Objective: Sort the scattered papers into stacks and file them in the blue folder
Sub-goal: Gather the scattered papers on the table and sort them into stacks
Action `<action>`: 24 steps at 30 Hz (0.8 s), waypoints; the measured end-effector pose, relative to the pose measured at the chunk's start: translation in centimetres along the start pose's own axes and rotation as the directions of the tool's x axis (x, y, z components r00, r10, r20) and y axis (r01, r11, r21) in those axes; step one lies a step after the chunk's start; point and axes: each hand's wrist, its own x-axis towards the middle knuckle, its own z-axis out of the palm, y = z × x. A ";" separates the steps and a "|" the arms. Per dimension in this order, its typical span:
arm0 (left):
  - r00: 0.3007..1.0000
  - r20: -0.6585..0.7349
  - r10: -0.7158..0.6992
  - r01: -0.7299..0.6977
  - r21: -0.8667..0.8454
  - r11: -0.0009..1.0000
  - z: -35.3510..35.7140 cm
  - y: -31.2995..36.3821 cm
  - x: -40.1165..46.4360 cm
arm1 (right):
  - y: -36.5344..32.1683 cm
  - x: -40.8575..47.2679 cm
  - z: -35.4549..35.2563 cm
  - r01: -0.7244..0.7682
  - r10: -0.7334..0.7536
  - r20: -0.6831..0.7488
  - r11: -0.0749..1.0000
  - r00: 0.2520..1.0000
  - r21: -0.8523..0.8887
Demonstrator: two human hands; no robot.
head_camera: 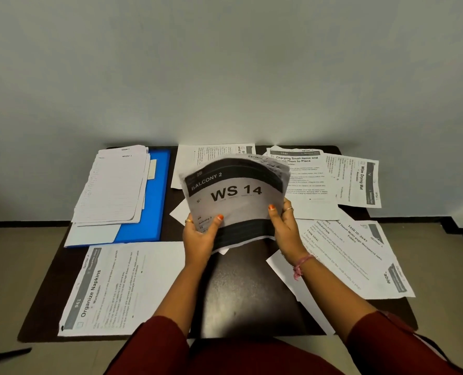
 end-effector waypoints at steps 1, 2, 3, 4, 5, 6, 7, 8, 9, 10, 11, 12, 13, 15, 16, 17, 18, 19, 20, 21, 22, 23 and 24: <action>1.000 -0.009 0.000 0.000 -0.011 1.000 -0.1 -0.1 0.0 | 0.3 0.1 0.0 -0.004 0.003 -0.033 1.000 0.999 -0.005; 1.000 -0.013 -0.006 0.006 -0.026 1.000 -0.1 -0.1 0.0 | 0.5 0.2 0.0 -0.015 0.014 -0.054 1.000 0.998 -0.019; 1.000 -0.013 -0.015 0.014 -0.034 0.999 -0.2 -0.2 0.0 | 0.7 0.2 -0.2 -0.028 0.026 -0.054 0.999 0.998 -0.038; 1.000 -0.011 -0.022 0.022 -0.034 0.999 -0.2 -0.3 -0.1 | 0.2 0.0 -0.1 -0.021 0.017 -0.051 0.997 0.999 -0.068; 1.000 -0.007 -0.025 0.025 -0.029 0.999 -0.2 -0.5 -0.2 | 0.3 0.0 0.0 -0.009 0.004 -0.051 0.995 0.999 -0.095; 1.000 -0.004 -0.024 0.024 -0.023 0.999 -0.1 -0.7 -0.4 | 0.1 -0.1 0.0 -0.003 0.000 -0.032 0.996 0.999 -0.086; 1.000 -0.005 -0.023 0.023 -0.018 1.000 0.0 -0.9 -0.5 | 0.2 -0.1 0.0 -0.005 0.004 -0.015 0.999 1.000 -0.052; 1.000 -0.009 -0.027 0.027 -0.016 1.000 0.1 -1.1 -0.6 | 0.5 0.0 0.0 -0.021 0.020 -0.030 0.999 0.999 -0.031; 0.999 -0.013 -0.034 0.034 -0.017 0.999 0.1 -1.3 -0.7 | 0.7 0.2 -0.1 -0.028 0.027 -0.043 0.999 0.999 -0.026; 0.999 -0.017 -0.038 0.038 -0.016 0.999 0.2 -1.6 -0.7 | 1.3 0.4 -0.3 -0.039 0.037 -0.041 0.998 0.998 -0.042; 0.999 -0.020 -0.042 0.042 -0.012 0.999 0.2 -1.7 -0.8 | 1.8 0.6 -0.4 -0.042 0.040 -0.032 0.997 0.999 -0.072; 0.999 -0.022 -0.048 0.048 -0.009 0.999 0.2 -1.9 -0.8 | 2.1 0.7 -0.5 -0.046 0.043 -0.024 0.991 0.999 -0.123; 0.998 -0.025 -0.053 0.053 -0.005 0.999 0.2 -2.1 -0.7 | 2.0 0.7 -0.5 -0.047 0.044 -0.022 0.984 0.999 -0.172; 0.998 -0.030 -0.057 0.057 0.001 0.998 0.3 -2.5 -0.6 | 2.4 0.8 -0.7 -0.039 0.041 0.007 0.982 0.999 -0.187; 0.998 -0.033 -0.059 0.060 0.009 0.998 0.3 -2.7 -0.6 | 2.5 0.8 -0.7 -0.051 0.057 0.038 0.987 0.998 -0.151; 0.997 -0.036 -0.062 0.063 0.020 0.998 0.3 -2.9 -0.6 | 3.0 1.1 -0.8 -0.071 0.081 0.065 0.989 0.995 -0.133; 0.997 -0.037 -0.069 0.070 0.032 0.997 0.3 -3.1 -0.6 | 3.4 1.3 -0.8 -0.092 0.104 0.087 0.986 0.991 -0.137; 0.996 -0.035 -0.079 0.081 0.048 0.996 0.2 -3.4 -0.6 | 3.9 1.5 -0.9 -0.106 0.126 0.109 0.980 0.986 -0.170; 0.996 -0.032 -0.089 0.091 0.063 0.994 0.2 -3.7 -0.6 | 4.7 1.7 -1.0 -0.109 0.138 0.121 0.970 0.983 -0.216; 0.995 -0.030 -0.097 0.099 0.076 0.992 0.1 -4.1 -0.5 | 5.5 1.9 -1.1 -0.102 0.143 0.132 0.956 0.981 -0.276; 0.994 -0.028 -0.102 0.104 0.089 0.991 0.1 -4.5 -0.5 | 6.3 2.0 -1.2 -0.097 0.149 0.143 0.941 0.978 -0.323; 0.994 -0.028 -0.108 0.110 0.102 0.989 0.1 -4.8 -0.4 | 7.0 2.1 -1.3 -0.096 0.161 0.158 0.930 0.974 -0.355; 0.993 -0.028 -0.113 0.115 0.113 0.987 0.0 -5.0 -0.3 | 7.5 2.2 -1.3 -0.104 0.180 0.176 0.923 0.968 -0.370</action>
